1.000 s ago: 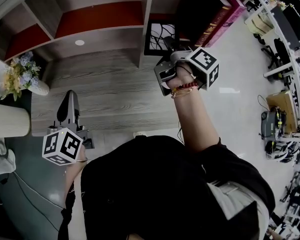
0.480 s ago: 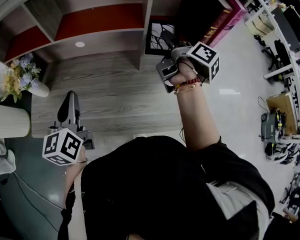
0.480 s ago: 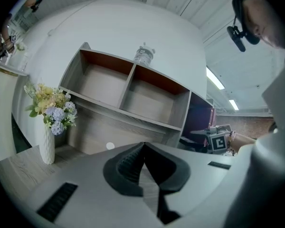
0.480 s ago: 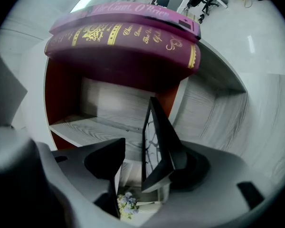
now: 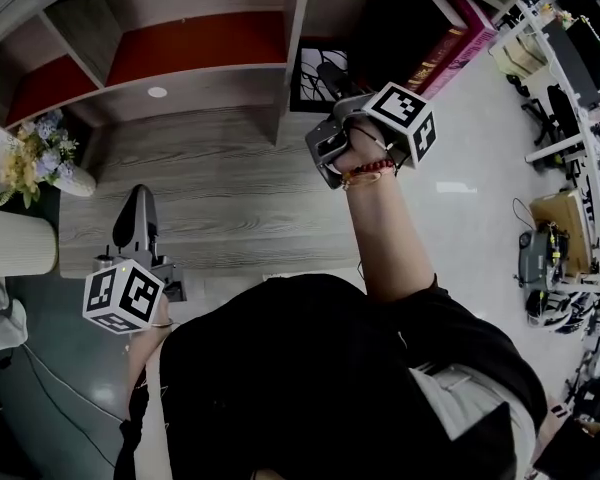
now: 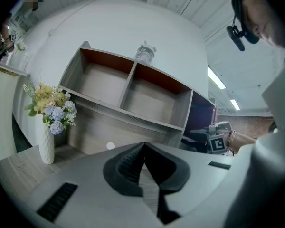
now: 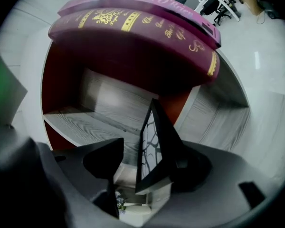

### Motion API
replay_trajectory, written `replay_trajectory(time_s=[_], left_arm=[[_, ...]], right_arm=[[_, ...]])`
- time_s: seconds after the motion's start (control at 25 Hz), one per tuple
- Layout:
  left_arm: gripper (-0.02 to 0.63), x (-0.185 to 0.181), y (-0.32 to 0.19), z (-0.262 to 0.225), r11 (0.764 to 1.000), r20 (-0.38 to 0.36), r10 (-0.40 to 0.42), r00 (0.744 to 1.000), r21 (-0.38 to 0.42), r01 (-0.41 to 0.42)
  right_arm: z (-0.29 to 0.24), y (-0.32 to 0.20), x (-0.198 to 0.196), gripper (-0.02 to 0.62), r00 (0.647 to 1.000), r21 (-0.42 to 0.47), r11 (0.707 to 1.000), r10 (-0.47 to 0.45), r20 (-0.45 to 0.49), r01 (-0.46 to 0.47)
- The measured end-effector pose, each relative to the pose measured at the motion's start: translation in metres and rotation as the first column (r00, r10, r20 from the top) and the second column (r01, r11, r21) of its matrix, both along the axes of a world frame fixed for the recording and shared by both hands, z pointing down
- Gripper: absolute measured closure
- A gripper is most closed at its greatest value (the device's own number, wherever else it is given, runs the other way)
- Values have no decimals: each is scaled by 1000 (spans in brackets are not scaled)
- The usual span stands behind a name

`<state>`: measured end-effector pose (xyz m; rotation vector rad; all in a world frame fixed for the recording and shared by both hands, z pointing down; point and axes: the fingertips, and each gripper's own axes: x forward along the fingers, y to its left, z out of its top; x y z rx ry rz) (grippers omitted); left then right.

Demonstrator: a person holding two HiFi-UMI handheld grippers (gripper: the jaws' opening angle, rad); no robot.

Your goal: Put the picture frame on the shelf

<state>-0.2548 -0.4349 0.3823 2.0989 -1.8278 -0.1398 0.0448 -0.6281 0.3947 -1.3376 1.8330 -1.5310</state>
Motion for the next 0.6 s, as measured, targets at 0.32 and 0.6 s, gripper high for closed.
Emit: replay_trajectory(time_s=[0.32,0.6], left_arm=[[594,3,-6,-1,1000,-1,5,1000,0,-5],[594,7,-11,-1,1000,-3,7,1000,0,-7]], right_arm=[[12,0,-5,198,998,-61,998,1,62,3],[9,-12,-2,181,998,-52,999,14,60,-11]])
